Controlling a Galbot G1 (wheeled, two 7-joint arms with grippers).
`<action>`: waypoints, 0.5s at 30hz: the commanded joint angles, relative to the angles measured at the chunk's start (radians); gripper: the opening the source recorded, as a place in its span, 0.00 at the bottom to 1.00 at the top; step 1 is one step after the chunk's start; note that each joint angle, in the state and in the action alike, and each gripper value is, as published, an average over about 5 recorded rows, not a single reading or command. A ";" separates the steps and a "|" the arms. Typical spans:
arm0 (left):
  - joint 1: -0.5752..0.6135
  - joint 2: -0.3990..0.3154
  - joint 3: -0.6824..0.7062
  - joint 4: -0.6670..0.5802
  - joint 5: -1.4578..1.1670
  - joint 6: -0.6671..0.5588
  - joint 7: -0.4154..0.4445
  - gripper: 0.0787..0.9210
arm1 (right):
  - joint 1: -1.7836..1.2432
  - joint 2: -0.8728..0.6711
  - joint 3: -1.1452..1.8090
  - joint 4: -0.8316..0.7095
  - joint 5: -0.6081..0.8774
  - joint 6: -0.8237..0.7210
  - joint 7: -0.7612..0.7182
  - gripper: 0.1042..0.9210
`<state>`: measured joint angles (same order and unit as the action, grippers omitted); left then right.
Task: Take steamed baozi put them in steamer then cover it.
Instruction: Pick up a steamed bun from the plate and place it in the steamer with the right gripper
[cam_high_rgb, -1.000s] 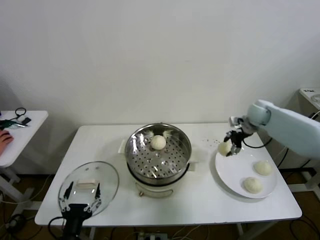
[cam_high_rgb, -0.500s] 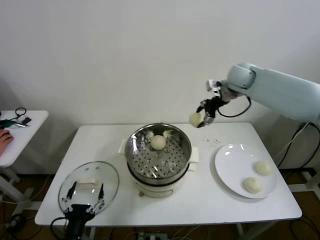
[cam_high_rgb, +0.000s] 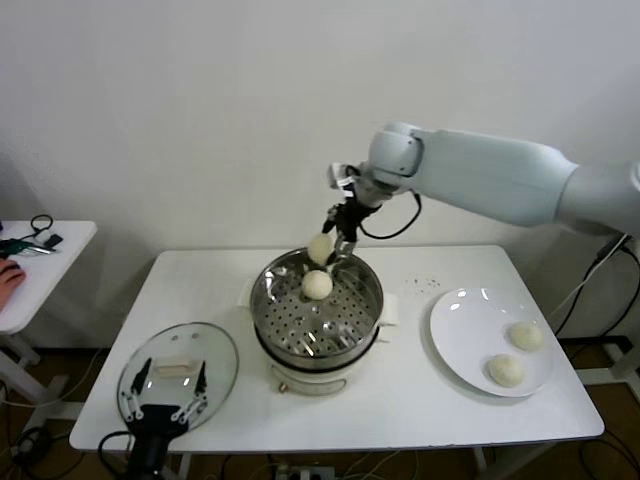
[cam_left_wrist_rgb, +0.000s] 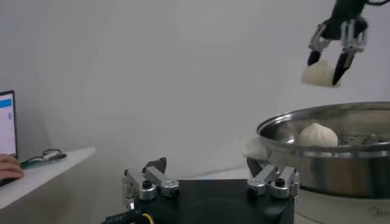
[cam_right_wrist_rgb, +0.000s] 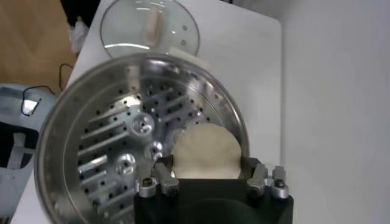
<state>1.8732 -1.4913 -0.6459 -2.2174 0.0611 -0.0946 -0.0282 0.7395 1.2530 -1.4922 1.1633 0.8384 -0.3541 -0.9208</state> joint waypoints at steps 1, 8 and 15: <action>-0.007 -0.003 -0.001 -0.003 0.009 0.004 0.002 0.88 | -0.018 0.109 -0.030 0.012 0.043 -0.014 0.036 0.74; -0.023 0.002 -0.009 0.012 0.010 0.010 0.001 0.88 | -0.091 0.137 -0.043 0.001 0.018 -0.018 0.057 0.74; -0.027 0.004 -0.012 0.029 0.008 0.009 0.000 0.88 | -0.150 0.170 -0.038 -0.042 -0.004 -0.014 0.062 0.74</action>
<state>1.8492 -1.4882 -0.6576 -2.1932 0.0674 -0.0861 -0.0287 0.6350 1.3846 -1.5204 1.1349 0.8359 -0.3644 -0.8723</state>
